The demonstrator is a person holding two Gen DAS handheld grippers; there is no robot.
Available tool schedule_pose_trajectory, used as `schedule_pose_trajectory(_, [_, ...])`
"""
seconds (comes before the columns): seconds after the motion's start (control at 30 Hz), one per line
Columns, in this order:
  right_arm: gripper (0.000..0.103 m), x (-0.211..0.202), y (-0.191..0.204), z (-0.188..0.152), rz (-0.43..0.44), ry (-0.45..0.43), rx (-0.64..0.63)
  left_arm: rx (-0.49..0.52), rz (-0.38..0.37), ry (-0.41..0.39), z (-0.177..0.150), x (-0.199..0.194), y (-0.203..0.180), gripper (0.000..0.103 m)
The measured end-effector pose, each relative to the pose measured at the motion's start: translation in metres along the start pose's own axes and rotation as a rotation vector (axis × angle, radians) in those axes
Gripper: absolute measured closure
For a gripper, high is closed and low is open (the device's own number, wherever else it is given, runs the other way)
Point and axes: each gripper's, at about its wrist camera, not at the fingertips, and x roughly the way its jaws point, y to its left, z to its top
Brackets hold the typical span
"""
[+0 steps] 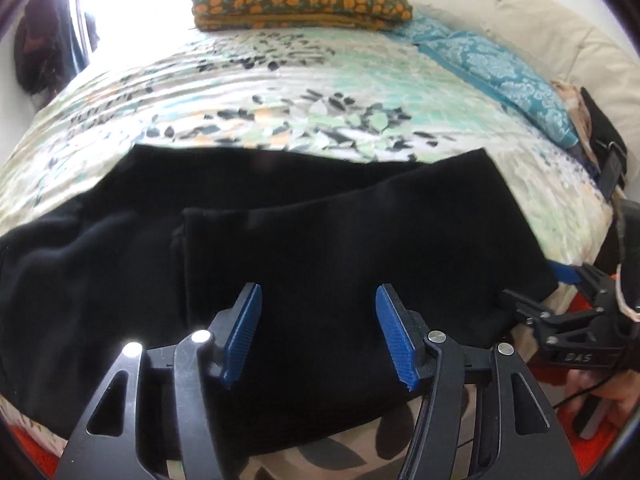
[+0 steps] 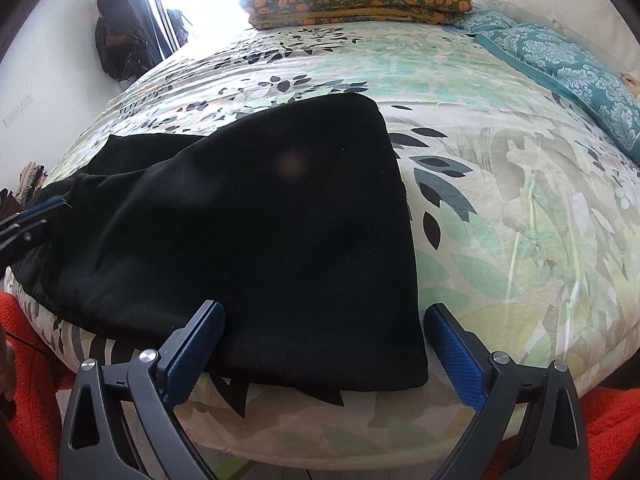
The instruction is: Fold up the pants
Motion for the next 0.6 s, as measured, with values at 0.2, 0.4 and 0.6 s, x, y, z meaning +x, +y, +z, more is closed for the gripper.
schedule_pose_trajectory(0.2, [0.004,-0.045,0.0,0.008,-0.016,-0.152,-0.015,0.024,0.006,-0.027,-0.016,-0.001,0.01,0.046])
schedule_pose_trajectory(0.4, [0.004,-0.029,0.02,0.051,0.117,-0.137,-0.098,0.033,0.024,-0.04,-0.02,0.0,0.007,0.046])
schedule_pose_trajectory(0.6, [0.0,0.029,0.034,0.05,0.138,0.108,-0.204,0.032,-0.002,-0.039,-0.02,-0.005,0.011,0.046])
